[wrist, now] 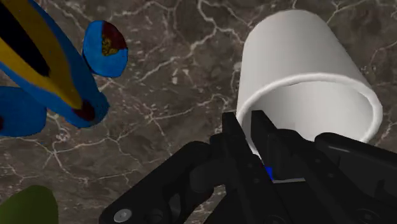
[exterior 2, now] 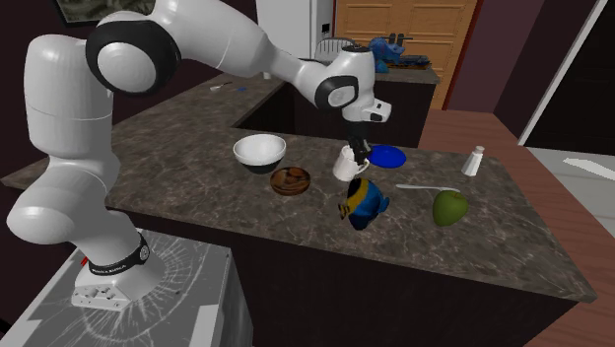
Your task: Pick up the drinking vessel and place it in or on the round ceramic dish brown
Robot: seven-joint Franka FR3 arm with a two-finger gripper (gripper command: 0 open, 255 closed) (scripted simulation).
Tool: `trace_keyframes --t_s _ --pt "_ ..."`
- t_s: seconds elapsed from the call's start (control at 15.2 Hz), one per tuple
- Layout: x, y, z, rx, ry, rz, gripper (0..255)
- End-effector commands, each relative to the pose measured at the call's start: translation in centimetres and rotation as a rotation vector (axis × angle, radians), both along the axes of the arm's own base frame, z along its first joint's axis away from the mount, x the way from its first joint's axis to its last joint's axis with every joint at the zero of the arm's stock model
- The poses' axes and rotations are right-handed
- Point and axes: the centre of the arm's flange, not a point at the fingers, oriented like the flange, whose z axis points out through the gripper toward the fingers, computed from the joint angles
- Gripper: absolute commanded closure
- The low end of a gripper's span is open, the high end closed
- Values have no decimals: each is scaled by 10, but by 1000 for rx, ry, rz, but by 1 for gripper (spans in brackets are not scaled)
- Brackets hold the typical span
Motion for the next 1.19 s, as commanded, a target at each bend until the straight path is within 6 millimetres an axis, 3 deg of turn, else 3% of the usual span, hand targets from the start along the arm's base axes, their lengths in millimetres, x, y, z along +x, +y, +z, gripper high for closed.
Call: trace_keyframes --t_s 0.0,0.07,0.2,0.26,1.12 --pt "-22 -4 -24 -76 220 8 255" --pt "-19 -15 -11 -71 223 8 255" --pt "-29 -11 -5 -72 222 8 255" --pt "-7 -21 -36 -66 225 12 255" --pt "-7 -21 33 -66 225 12 255"
